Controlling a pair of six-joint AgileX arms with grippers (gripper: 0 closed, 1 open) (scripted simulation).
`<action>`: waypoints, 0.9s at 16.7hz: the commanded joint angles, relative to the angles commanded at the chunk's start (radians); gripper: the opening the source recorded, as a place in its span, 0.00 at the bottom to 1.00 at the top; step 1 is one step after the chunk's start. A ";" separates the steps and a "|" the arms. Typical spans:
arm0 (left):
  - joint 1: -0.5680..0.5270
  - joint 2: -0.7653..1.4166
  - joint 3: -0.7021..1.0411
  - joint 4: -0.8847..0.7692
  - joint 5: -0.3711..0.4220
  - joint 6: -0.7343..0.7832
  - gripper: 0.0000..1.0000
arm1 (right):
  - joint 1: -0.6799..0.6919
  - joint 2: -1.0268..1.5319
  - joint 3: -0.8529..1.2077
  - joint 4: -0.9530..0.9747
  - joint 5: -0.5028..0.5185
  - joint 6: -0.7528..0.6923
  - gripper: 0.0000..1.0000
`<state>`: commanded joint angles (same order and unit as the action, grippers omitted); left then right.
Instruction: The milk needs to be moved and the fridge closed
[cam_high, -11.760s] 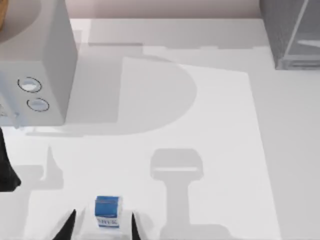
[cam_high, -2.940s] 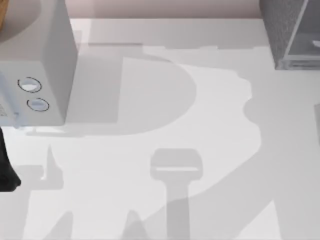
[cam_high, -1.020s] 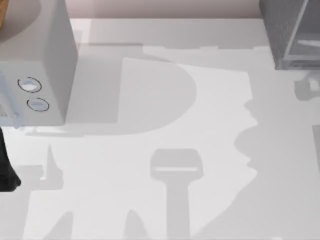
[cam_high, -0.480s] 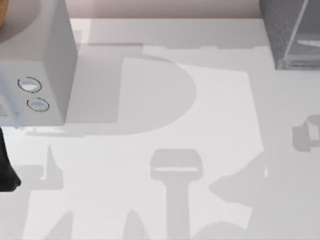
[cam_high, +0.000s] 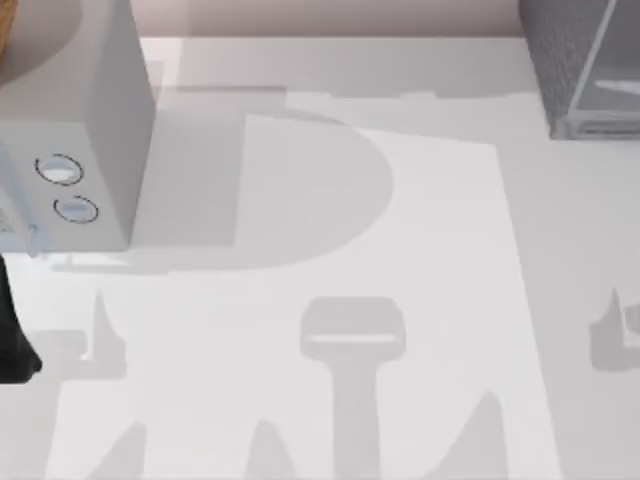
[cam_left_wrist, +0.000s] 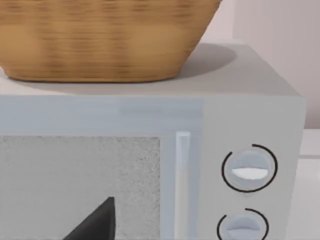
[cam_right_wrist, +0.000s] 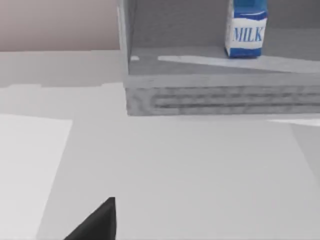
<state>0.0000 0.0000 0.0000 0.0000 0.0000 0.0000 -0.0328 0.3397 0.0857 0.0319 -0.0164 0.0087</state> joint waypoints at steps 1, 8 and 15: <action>0.000 0.000 0.000 0.000 0.000 0.000 1.00 | 0.007 -0.078 -0.021 -0.010 0.004 -0.001 1.00; 0.000 0.000 0.000 0.000 0.000 0.000 1.00 | 0.033 -0.340 -0.086 -0.032 0.016 -0.009 1.00; 0.000 0.000 0.000 0.000 0.000 0.000 1.00 | 0.029 -0.355 -0.067 -0.059 0.017 -0.011 1.00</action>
<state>0.0000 0.0000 0.0000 0.0000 0.0000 0.0000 -0.0035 -0.0155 0.0189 -0.0273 0.0005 -0.0022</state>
